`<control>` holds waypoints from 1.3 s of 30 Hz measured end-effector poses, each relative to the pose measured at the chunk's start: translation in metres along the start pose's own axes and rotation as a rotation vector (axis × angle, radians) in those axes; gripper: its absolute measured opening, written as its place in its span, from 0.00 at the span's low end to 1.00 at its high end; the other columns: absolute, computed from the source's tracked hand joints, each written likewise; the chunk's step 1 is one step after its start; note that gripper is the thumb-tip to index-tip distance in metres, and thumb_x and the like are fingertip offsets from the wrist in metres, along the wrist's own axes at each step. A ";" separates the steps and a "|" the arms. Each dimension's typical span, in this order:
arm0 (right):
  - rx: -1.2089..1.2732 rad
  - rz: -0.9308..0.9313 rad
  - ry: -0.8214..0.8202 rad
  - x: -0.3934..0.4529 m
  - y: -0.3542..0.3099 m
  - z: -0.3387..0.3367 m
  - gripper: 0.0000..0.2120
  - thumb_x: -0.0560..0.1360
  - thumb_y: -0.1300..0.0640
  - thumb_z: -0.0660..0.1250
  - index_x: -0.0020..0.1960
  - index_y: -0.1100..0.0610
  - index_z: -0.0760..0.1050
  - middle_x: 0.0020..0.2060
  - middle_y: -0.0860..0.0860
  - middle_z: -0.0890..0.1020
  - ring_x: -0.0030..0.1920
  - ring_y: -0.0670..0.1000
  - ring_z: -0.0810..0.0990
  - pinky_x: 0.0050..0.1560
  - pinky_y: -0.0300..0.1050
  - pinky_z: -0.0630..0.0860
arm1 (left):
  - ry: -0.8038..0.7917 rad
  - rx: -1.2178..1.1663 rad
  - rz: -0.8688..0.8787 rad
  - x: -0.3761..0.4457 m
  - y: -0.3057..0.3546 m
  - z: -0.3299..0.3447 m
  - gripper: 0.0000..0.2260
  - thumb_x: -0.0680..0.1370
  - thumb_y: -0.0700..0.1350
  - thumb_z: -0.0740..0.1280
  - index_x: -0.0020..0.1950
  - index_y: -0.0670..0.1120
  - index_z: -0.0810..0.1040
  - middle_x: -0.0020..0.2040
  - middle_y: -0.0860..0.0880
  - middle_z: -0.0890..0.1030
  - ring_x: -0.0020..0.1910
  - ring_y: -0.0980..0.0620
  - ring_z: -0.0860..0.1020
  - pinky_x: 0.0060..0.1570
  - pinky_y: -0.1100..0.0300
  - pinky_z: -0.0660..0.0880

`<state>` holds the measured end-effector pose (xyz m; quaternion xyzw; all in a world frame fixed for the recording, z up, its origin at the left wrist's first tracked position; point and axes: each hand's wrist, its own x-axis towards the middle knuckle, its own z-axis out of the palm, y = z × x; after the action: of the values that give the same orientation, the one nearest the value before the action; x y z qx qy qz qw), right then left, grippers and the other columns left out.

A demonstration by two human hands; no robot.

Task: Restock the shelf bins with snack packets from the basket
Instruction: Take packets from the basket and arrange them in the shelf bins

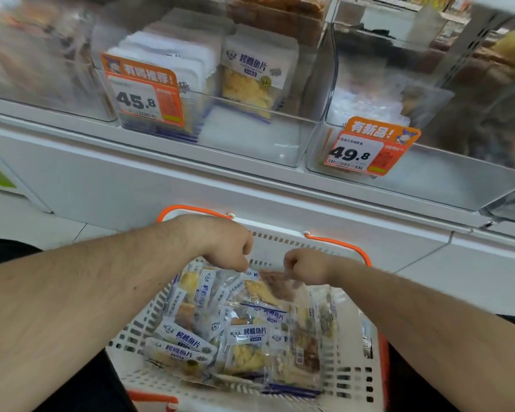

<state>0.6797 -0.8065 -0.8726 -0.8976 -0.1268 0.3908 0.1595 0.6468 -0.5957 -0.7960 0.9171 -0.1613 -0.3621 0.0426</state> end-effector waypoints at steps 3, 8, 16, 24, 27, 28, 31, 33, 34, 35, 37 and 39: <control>0.433 0.024 0.082 -0.016 -0.011 -0.023 0.10 0.79 0.67 0.57 0.42 0.57 0.70 0.46 0.57 0.82 0.44 0.57 0.85 0.42 0.48 0.76 | 0.024 -0.028 0.003 -0.001 0.001 0.001 0.25 0.80 0.55 0.63 0.76 0.50 0.64 0.72 0.51 0.71 0.64 0.50 0.74 0.63 0.54 0.72; 1.051 0.074 0.235 -0.040 -0.028 -0.050 0.10 0.81 0.61 0.55 0.41 0.60 0.69 0.38 0.62 0.73 0.37 0.61 0.80 0.33 0.46 0.79 | 0.160 -0.085 0.048 -0.001 -0.001 0.003 0.45 0.71 0.63 0.72 0.79 0.51 0.52 0.77 0.50 0.59 0.72 0.49 0.66 0.67 0.50 0.70; 1.768 0.150 0.185 -0.057 -0.043 -0.051 0.11 0.81 0.62 0.52 0.41 0.57 0.65 0.47 0.63 0.82 0.35 0.57 0.86 0.34 0.54 0.83 | 0.598 -0.387 0.067 0.003 0.001 0.004 0.18 0.78 0.44 0.68 0.65 0.54 0.71 0.62 0.54 0.74 0.59 0.51 0.76 0.59 0.54 0.74; 1.265 0.243 0.419 -0.069 -0.033 -0.067 0.13 0.80 0.50 0.59 0.39 0.56 0.67 0.31 0.56 0.78 0.26 0.54 0.75 0.32 0.44 0.72 | 0.691 -0.890 -0.033 -0.001 -0.008 -0.012 0.08 0.78 0.42 0.70 0.52 0.55 0.78 0.49 0.56 0.82 0.49 0.51 0.82 0.49 0.52 0.80; 1.197 0.206 0.560 -0.076 -0.035 -0.073 0.12 0.79 0.50 0.63 0.40 0.56 0.69 0.32 0.54 0.74 0.28 0.53 0.70 0.33 0.45 0.69 | 0.657 -0.982 -0.031 -0.002 -0.011 -0.013 0.07 0.78 0.40 0.70 0.52 0.53 0.80 0.48 0.55 0.85 0.49 0.49 0.84 0.53 0.44 0.80; 1.128 0.168 0.618 -0.078 -0.038 -0.073 0.11 0.78 0.51 0.65 0.41 0.57 0.71 0.34 0.54 0.74 0.31 0.53 0.70 0.35 0.46 0.69 | 0.649 -1.000 -0.028 -0.002 -0.011 -0.014 0.08 0.78 0.40 0.70 0.52 0.53 0.80 0.47 0.55 0.85 0.49 0.49 0.84 0.54 0.42 0.79; 0.521 -0.034 0.918 -0.083 -0.042 -0.070 0.08 0.72 0.56 0.70 0.42 0.58 0.73 0.37 0.50 0.74 0.40 0.53 0.72 0.39 0.46 0.67 | 0.605 -0.999 0.003 -0.003 -0.008 -0.016 0.09 0.78 0.40 0.70 0.55 0.51 0.80 0.46 0.54 0.85 0.49 0.47 0.84 0.54 0.39 0.78; -0.003 -0.201 1.063 -0.091 -0.049 -0.065 0.07 0.69 0.57 0.71 0.45 0.56 0.77 0.44 0.49 0.78 0.44 0.53 0.75 0.41 0.45 0.70 | 0.584 -0.946 0.029 -0.004 -0.003 -0.018 0.10 0.78 0.40 0.70 0.57 0.52 0.79 0.47 0.54 0.83 0.50 0.48 0.84 0.54 0.44 0.79; -0.161 -0.256 1.064 -0.095 -0.055 -0.063 0.09 0.70 0.56 0.71 0.50 0.55 0.79 0.48 0.50 0.80 0.46 0.55 0.78 0.42 0.46 0.74 | 0.581 -0.912 0.039 -0.005 0.000 -0.018 0.10 0.78 0.41 0.70 0.57 0.51 0.80 0.48 0.54 0.83 0.50 0.50 0.83 0.54 0.48 0.80; -0.252 -0.272 1.019 -0.099 -0.061 -0.061 0.12 0.71 0.55 0.70 0.54 0.55 0.79 0.52 0.51 0.81 0.49 0.56 0.80 0.44 0.49 0.77 | 0.582 -0.880 0.048 -0.006 0.003 -0.019 0.11 0.78 0.41 0.71 0.59 0.51 0.80 0.50 0.53 0.83 0.50 0.52 0.82 0.53 0.53 0.80; -0.375 -0.251 0.913 -0.104 -0.073 -0.057 0.17 0.74 0.53 0.66 0.62 0.52 0.76 0.60 0.49 0.78 0.54 0.57 0.81 0.48 0.50 0.78 | 0.597 -0.811 0.069 -0.007 0.010 -0.019 0.12 0.77 0.43 0.71 0.60 0.52 0.79 0.54 0.53 0.82 0.47 0.57 0.80 0.50 0.61 0.77; -0.440 -0.244 0.827 -0.105 -0.079 -0.054 0.20 0.75 0.52 0.64 0.67 0.50 0.71 0.66 0.47 0.75 0.56 0.58 0.80 0.50 0.50 0.78 | 0.604 -0.742 0.089 -0.010 0.017 -0.021 0.12 0.77 0.45 0.71 0.59 0.55 0.79 0.56 0.53 0.81 0.41 0.62 0.75 0.41 0.66 0.71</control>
<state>0.6417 -0.7813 -0.7381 -0.9688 -0.2366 -0.0563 0.0475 0.6496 -0.6093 -0.7711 0.8964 -0.0409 -0.1105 0.4272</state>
